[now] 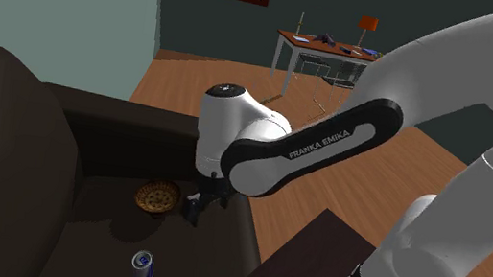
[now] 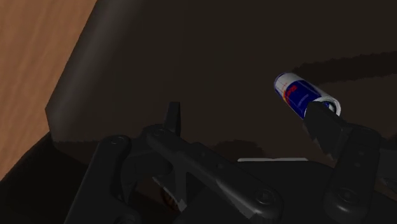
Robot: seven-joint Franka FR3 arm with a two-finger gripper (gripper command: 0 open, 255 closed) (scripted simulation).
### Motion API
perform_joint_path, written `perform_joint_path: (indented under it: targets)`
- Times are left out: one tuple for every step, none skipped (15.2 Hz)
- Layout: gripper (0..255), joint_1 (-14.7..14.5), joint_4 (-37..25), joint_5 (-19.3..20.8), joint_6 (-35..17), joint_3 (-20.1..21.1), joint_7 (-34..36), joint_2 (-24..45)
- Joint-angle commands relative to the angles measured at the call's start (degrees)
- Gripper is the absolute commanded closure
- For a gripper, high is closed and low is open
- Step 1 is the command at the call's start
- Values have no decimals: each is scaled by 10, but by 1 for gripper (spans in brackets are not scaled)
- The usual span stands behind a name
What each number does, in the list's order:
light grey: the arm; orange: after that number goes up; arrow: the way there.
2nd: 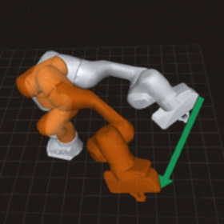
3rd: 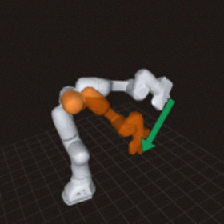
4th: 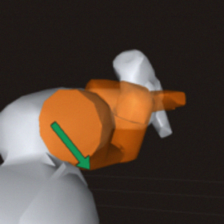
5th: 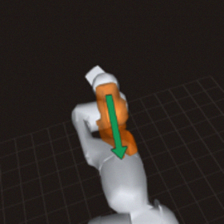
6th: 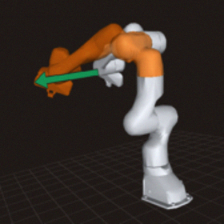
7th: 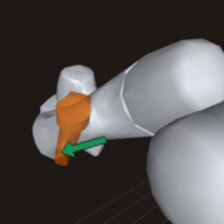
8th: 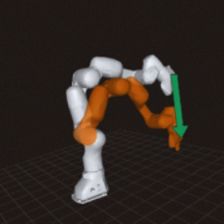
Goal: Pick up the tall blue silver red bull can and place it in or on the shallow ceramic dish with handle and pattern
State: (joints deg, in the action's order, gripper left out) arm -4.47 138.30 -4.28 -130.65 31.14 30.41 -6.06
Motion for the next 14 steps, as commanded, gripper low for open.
perform_joint_path:
  targets:
    - [0, -1, -22, 31, -26, 14, 41, 50]
    - [0, -3, -34, 50, -37, 17, 62, 76]
    - [0, -7, -47, 70, -47, 19, 83, 102]
    - [0, -11, -61, 90, -56, 19, 104, 128]
    - [0, -18, -76, 111, -64, 17, 124, 154]
    - [0, -27, -91, 131, -70, 13, 144, 179]
    - [0, -37, -108, 150, -76, 7, 163, 204]
    - [0, -48, -125, 167, -80, 0, 180, 228]
    - [0, -60, -143, 184, -84, -6, 196, 252]
    - [0, -72, -162, 198, -87, -14, 211, 275]
    - [0, -84, -181, 211, -89, -22, 224, 298]
    - [0, -97, -202, 223, -91, -29, 236, 321]
    - [0, -109, -223, 234, -92, -37, 247, 343]
    - [0, -121, -244, 243, -93, -45, 257, 365]
